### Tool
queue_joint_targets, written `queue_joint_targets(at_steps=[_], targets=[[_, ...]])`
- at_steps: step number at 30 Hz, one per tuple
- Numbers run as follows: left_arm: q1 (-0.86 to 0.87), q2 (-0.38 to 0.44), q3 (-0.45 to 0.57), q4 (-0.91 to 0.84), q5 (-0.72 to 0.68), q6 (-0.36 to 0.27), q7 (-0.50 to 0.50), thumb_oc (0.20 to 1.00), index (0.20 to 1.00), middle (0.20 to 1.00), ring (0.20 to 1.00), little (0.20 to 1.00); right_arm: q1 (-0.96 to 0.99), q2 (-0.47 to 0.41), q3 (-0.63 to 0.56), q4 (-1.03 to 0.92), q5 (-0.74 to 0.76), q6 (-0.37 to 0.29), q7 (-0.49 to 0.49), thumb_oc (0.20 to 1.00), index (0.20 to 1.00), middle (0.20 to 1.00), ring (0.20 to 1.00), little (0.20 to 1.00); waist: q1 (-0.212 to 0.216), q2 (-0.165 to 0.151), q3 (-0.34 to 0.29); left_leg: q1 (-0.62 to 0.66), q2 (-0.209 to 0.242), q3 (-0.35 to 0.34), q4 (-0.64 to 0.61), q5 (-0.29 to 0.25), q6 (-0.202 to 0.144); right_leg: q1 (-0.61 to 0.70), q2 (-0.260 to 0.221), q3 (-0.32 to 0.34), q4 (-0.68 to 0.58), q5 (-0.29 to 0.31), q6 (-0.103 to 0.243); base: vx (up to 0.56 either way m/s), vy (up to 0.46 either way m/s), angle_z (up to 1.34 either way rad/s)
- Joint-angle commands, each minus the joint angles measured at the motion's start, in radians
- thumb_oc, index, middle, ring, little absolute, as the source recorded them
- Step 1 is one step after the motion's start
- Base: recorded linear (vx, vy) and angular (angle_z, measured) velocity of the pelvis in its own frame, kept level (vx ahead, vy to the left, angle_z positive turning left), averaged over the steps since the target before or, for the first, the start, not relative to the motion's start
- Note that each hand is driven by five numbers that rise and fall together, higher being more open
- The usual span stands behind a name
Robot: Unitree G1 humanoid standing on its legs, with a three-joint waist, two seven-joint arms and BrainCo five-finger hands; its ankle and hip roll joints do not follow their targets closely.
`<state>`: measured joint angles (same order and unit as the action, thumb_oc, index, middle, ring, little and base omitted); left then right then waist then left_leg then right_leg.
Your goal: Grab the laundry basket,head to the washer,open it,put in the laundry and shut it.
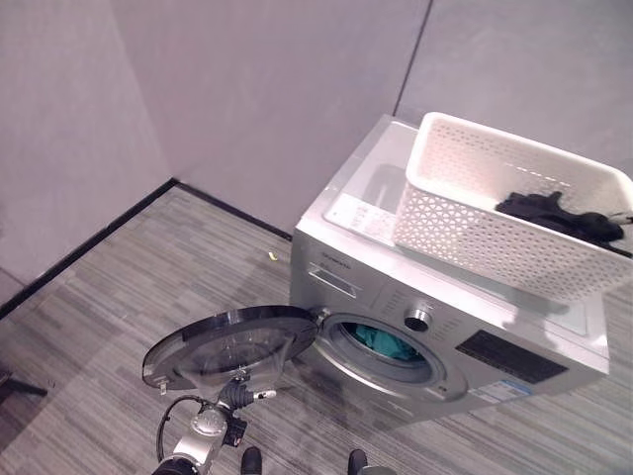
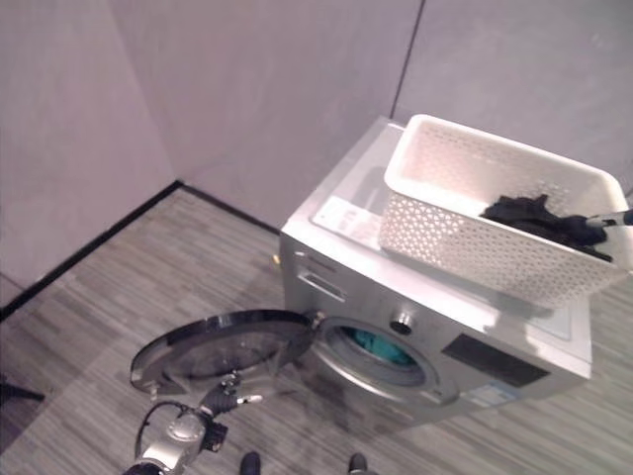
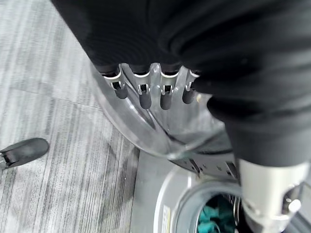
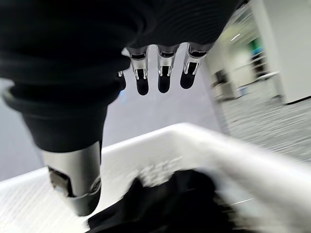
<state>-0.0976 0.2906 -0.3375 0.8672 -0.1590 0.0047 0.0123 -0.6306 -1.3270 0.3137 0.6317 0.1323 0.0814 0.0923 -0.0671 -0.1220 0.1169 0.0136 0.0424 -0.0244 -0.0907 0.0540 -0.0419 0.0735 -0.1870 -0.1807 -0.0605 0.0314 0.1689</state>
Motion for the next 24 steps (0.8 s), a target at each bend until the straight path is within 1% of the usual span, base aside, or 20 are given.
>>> queue_joint_targets(at_steps=[1,3,5,6,10,11,13,14,16,19,21,22,23,24], targets=[[-0.036,0.014,-0.022,0.025,-0.023,-0.030,-0.024,1.000,1.000,1.000,1.000,1.000,-0.165,-0.082,0.103,0.074,-0.026,-0.026,0.016,1.000,1.000,1.000,1.000,1.000,0.047,-0.018,-0.030,0.103,0.003,0.008,0.010,-0.159,0.036,-0.161,0.014,0.049,0.048,0.074,0.001,0.05,-0.068,0.07],[-0.030,0.005,-0.030,0.050,-0.036,-0.033,-0.025,1.000,1.000,1.000,1.000,1.000,-0.240,-0.047,0.182,0.118,-0.033,-0.032,0.018,1.000,1.000,1.000,1.000,1.000,0.051,-0.015,-0.033,0.095,0.017,0.008,0.008,-0.153,0.025,-0.156,0.025,0.040,0.037,0.062,-0.007,0.07,-0.099,0.22],[-0.030,0.000,-0.038,0.064,-0.041,-0.038,-0.026,1.000,1.000,1.000,1.000,1.000,-0.271,-0.025,0.217,0.164,-0.033,-0.039,0.020,1.000,1.000,1.000,1.000,1.000,0.056,-0.013,-0.031,0.091,0.025,0.004,0.006,-0.149,0.017,-0.151,0.031,0.033,0.031,0.055,-0.013,0.07,-0.108,0.11],[-0.028,-0.002,-0.045,0.067,-0.046,-0.040,-0.031,1.000,1.000,1.000,1.000,1.000,-0.308,-0.012,0.254,0.203,-0.041,-0.041,0.026,1.000,1.000,1.000,1.000,1.000,0.059,-0.010,-0.030,0.088,0.033,0.001,0.005,-0.146,0.011,-0.148,0.035,0.028,0.028,0.048,-0.019,0.05,-0.077,0.03],[-0.028,-0.007,-0.051,0.074,-0.048,-0.039,-0.035,1.000,1.000,1.000,1.000,1.000,-0.335,-0.007,0.290,0.232,-0.045,-0.043,0.037,1.000,1.000,1.000,1.000,1.000,0.057,-0.004,-0.029,0.085,0.041,-0.003,0.004,-0.144,0.005,-0.146,0.040,0.023,0.026,0.041,-0.024,0.04,-0.053,0.05],[-0.030,-0.010,-0.059,0.075,-0.053,-0.038,-0.040,1.000,1.000,1.000,1.000,1.000,-0.347,-0.002,0.323,0.264,-0.058,-0.042,0.057,1.000,1.000,1.000,1.000,1.000,0.057,-0.004,-0.027,0.079,0.047,-0.005,0.005,-0.141,0.000,-0.146,0.045,0.017,0.026,0.034,-0.029,0.04,-0.061,0.04],[-0.031,-0.011,-0.062,0.072,-0.055,-0.038,-0.043,1.000,1.000,1.000,1.000,1.000,-0.353,-0.005,0.337,0.265,-0.063,-0.041,0.065,1.000,1.000,1.000,1.000,1.000,0.056,-0.002,-0.026,0.077,0.051,-0.007,0.004,-0.140,-0.003,-0.145,0.047,0.015,0.026,0.031,-0.031,0.04,-0.060,0.05],[-0.032,-0.012,-0.069,0.071,-0.054,-0.035,-0.050,1.000,1.000,1.000,1.000,1.000,-0.340,-0.019,0.352,0.262,-0.074,-0.038,0.092,1.000,1.000,1.000,1.000,1.000,0.053,-0.002,-0.026,0.075,0.058,-0.007,0.004,-0.139,-0.009,-0.144,0.053,0.012,0.025,0.026,-0.036,0.05,-0.060,0.05],[-0.026,-0.013,-0.078,0.060,-0.056,-0.032,-0.060,1.000,1.000,1.000,1.000,1.000,-0.324,-0.044,0.367,0.251,-0.086,-0.036,0.114,1.000,1.000,1.000,1.000,1.000,0.049,-0.003,-0.025,0.075,0.065,-0.008,0.004,-0.137,-0.013,-0.140,0.059,0.007,0.025,0.020,-0.040,0.05,-0.062,-0.01],[-0.024,-0.017,-0.086,0.063,-0.060,-0.031,-0.071,1.000,1.000,1.000,1.000,1.000,-0.290,-0.059,0.374,0.254,-0.105,-0.039,0.144,1.000,1.000,1.000,1.000,1.000,0.044,-0.003,-0.024,0.077,0.073,-0.008,0.003,-0.137,-0.017,-0.136,0.066,0.007,0.022,0.015,-0.043,0.03,-0.040,0.00],[-0.025,-0.018,-0.088,0.069,-0.059,-0.031,-0.073,1.000,1.000,1.000,1.000,1.000,-0.288,-0.053,0.377,0.261,-0.108,-0.039,0.145,1.000,1.000,1.000,1.000,1.000,0.043,-0.003,-0.025,0.079,0.074,-0.006,0.003,-0.138,-0.018,-0.135,0.069,0.010,0.021,0.014,-0.043,0.02,-0.020,0.00],[-0.028,-0.027,-0.095,0.077,-0.063,-0.031,-0.074,1.000,1.000,1.000,1.000,1.000,-0.275,-0.023,0.378,0.279,-0.116,-0.044,0.156,1.000,1.000,1.000,1.000,1.000,0.043,-0.001,-0.025,0.081,0.079,-0.001,0.003,-0.138,-0.020,-0.134,0.075,0.016,0.015,0.012,-0.045,0.00,0.000,0.00],[-0.028,-0.026,-0.095,0.077,-0.063,-0.031,-0.074,1.000,1.000,1.000,1.000,1.000,-0.274,-0.022,0.377,0.279,-0.116,-0.044,0.156,1.000,1.000,1.000,1.000,1.000,0.043,-0.001,-0.025,0.081,0.079,0.000,0.003,-0.138,-0.020,-0.134,0.075,0.017,0.015,0.012,-0.045,0.04,-0.045,-0.06],[-0.030,-0.028,-0.100,0.077,-0.064,-0.031,-0.076,1.000,1.000,1.000,1.000,1.000,-0.272,-0.001,0.382,0.292,-0.118,-0.043,0.161,1.000,1.000,1.000,1.000,1.000,0.047,0.001,-0.023,0.078,0.081,0.000,0.003,-0.137,-0.022,-0.134,0.079,0.016,0.011,0.010,-0.047,0.01,-0.017,-0.06]])
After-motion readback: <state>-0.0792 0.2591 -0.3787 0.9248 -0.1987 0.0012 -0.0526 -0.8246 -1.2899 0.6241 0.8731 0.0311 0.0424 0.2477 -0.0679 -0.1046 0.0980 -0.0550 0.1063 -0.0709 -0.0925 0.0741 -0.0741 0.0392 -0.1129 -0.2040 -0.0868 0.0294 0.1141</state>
